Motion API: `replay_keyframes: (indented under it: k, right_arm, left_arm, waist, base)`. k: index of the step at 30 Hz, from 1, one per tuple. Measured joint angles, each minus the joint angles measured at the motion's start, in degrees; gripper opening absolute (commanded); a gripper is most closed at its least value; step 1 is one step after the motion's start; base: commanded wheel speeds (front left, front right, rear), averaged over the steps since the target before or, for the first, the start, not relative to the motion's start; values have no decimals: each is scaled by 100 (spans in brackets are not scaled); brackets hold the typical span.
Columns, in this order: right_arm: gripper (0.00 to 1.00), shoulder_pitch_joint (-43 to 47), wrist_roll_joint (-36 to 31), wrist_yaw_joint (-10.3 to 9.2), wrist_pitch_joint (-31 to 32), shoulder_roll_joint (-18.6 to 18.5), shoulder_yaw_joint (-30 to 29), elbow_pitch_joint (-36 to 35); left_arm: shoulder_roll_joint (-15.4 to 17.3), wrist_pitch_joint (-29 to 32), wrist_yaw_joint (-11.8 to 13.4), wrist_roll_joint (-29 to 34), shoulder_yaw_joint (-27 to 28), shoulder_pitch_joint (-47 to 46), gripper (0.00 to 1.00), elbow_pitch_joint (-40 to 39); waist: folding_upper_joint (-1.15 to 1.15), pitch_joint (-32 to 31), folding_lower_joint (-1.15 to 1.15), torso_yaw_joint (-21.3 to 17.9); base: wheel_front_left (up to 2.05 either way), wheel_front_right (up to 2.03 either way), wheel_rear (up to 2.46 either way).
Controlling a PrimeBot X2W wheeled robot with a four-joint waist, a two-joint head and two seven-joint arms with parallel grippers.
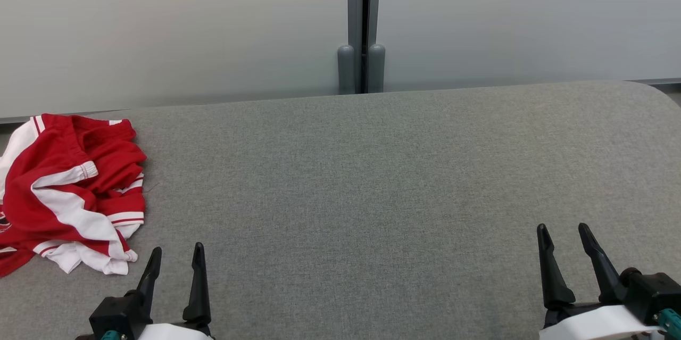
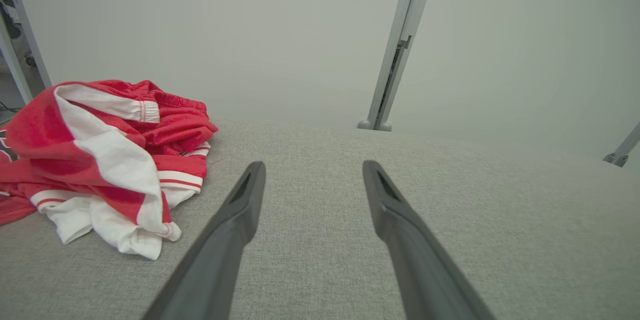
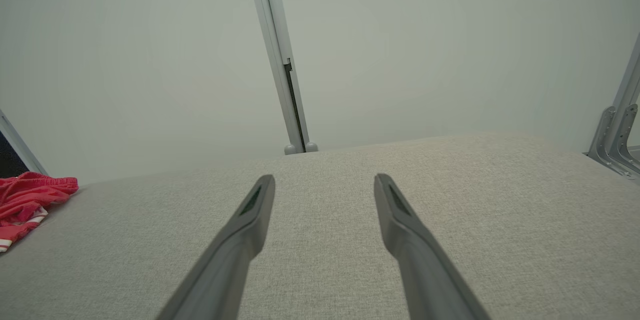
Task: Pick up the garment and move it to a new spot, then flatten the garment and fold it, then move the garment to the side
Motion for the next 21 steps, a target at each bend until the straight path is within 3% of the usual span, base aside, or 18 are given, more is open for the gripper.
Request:
replay_keyframes:
  k: [21]
  right_arm:
    - [100,116,-595,0,-211,36,-69,47]
  left_arm:
    - [2,-220,71,850,37,144,100,1]
  waist:
    - [0,-9,0,-45]
  base:
    - [0,0,0]
